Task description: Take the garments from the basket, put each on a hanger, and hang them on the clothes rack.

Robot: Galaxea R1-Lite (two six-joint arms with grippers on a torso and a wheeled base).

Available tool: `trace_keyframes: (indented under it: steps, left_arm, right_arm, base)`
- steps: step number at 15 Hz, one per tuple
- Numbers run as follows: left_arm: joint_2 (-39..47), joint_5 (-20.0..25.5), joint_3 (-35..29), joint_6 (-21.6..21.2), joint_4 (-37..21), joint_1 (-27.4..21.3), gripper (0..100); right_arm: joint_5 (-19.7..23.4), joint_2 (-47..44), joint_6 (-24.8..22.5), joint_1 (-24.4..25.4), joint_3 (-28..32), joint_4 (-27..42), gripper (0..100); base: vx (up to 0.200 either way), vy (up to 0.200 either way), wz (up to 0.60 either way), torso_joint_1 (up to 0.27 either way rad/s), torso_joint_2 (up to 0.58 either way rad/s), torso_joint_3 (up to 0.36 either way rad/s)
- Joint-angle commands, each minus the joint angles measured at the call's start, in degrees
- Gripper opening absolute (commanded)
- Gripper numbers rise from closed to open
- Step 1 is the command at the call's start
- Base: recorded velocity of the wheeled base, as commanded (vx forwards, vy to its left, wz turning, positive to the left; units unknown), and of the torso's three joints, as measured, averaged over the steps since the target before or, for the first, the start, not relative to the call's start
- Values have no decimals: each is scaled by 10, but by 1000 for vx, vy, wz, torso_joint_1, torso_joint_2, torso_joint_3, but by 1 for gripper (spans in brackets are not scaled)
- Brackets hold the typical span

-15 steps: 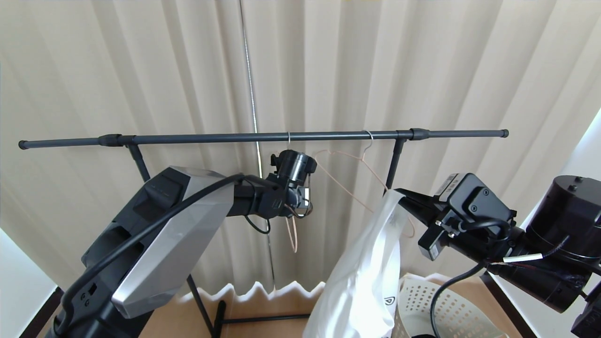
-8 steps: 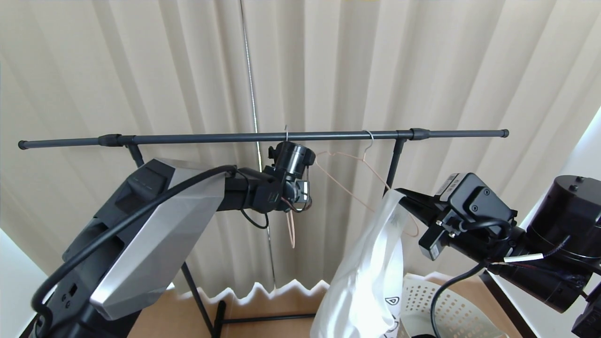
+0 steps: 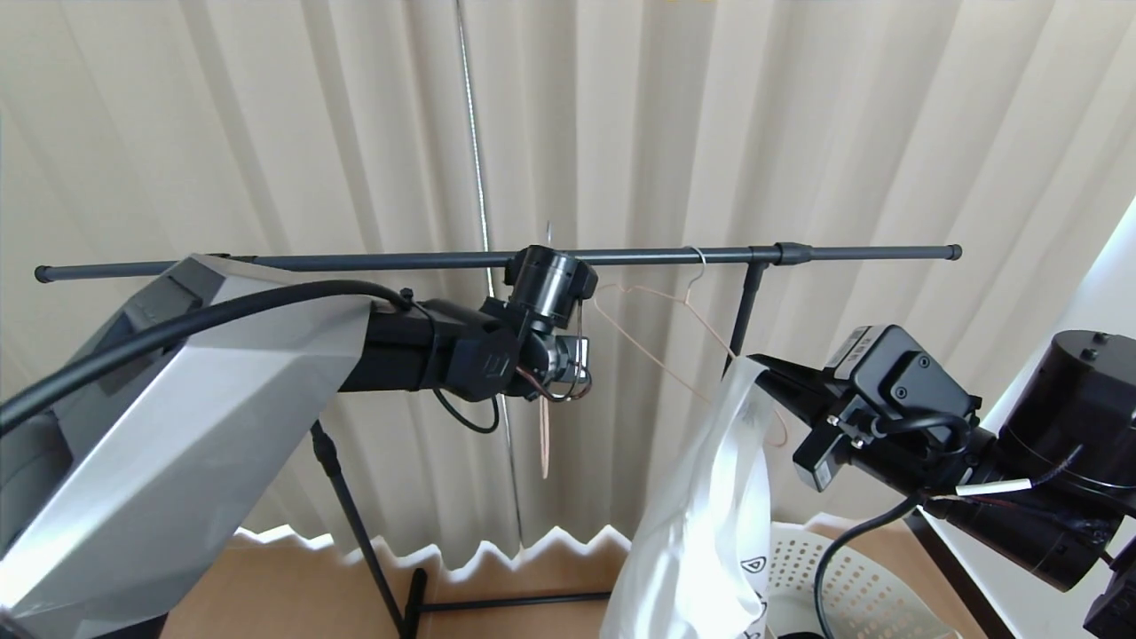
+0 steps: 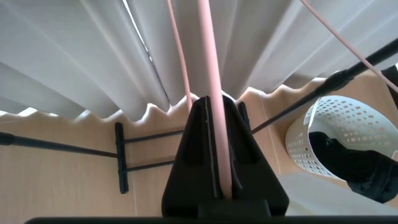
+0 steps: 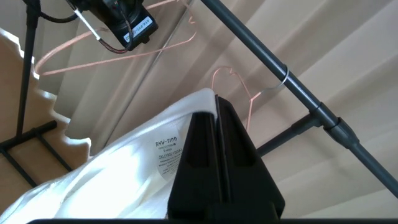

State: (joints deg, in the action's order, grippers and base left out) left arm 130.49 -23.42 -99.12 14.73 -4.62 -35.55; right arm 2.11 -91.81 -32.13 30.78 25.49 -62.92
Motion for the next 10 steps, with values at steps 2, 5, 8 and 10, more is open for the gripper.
trace_keyframes:
  steps: [2,5,8,10]
  left_arm:
    - [-37,4,34,-8,0,-8,0]
    - [-66,4,87,-42,0,-8,0]
    - [-87,5,118,-65,2,-8,0]
    - [-108,4,157,-90,11,-8,0]
  right_arm:
    - [0,2,0,0,0,0,0]
    - [0,2,0,1,0,0,0]
    - [0,2,0,0,0,0,0]
    - [0,0,0,0,0,0,0]
  base:
    - [0,0,0,0,0,0]
    - [0,0,0,0,0,0]
    - [0,0,0,0,0,0]
    - [0,0,0,0,0,0]
